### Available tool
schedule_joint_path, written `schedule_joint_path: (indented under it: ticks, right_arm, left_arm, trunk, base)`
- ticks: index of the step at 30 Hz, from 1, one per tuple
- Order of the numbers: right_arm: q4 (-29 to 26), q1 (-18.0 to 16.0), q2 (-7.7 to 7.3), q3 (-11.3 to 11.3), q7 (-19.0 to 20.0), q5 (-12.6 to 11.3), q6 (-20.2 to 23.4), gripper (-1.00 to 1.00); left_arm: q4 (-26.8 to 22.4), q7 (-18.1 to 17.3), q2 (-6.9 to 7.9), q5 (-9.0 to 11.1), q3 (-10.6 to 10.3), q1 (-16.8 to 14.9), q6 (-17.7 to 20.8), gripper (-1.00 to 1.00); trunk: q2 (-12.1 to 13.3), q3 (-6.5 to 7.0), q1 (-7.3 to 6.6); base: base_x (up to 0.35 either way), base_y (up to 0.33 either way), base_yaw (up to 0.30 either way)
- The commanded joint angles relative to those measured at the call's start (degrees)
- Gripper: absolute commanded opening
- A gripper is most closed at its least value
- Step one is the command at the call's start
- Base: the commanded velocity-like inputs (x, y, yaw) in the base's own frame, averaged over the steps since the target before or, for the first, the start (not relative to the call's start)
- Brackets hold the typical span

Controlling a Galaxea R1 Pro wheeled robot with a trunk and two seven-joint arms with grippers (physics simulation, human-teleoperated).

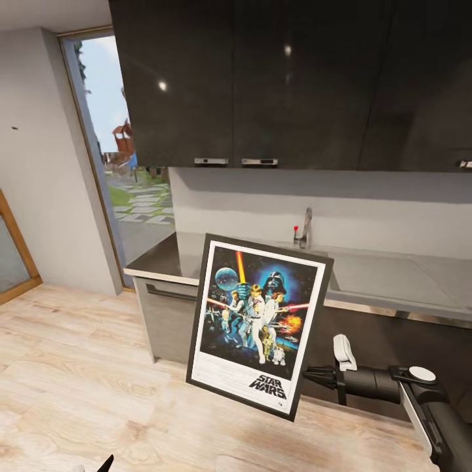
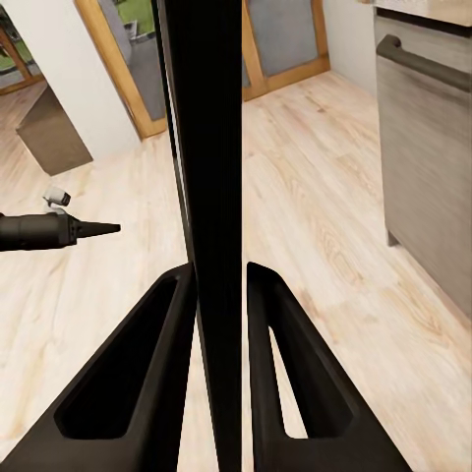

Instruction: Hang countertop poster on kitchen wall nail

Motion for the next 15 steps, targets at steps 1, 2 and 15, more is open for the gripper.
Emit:
schedule_joint_path:
  ticks: [1, 2, 15]
  right_arm:
    - [0.00, -0.05, 0.00, -0.05, 0.38, -0.01, 0.79, -1.00]
    - [-0.01, -0.05, -0.01, -0.05, 0.38, -0.01, 0.79, -1.00]
    - [-0.03, -0.05, -0.06, -0.05, 0.38, -0.01, 0.79, -1.00]
  left_arm:
    - [0.04, -0.13, 0.01, 0.45, -0.50, -0.05, -0.24, 1.00]
    - [0.04, -0.14, 0.01, 0.45, -0.51, -0.05, -0.24, 1.00]
    - [0.04, -0.14, 0.01, 0.45, -0.52, -0.05, -0.24, 1.00]
  trunk:
    - [0.35, 0.10, -0.21]
    - [0.75, 0.28, -0.43]
    - [5.96, 2.61, -3.29]
  base:
    - [0.000, 0.000, 0.000]
    - [0.000, 0.000, 0.000]
    - [0.000, 0.000, 0.000]
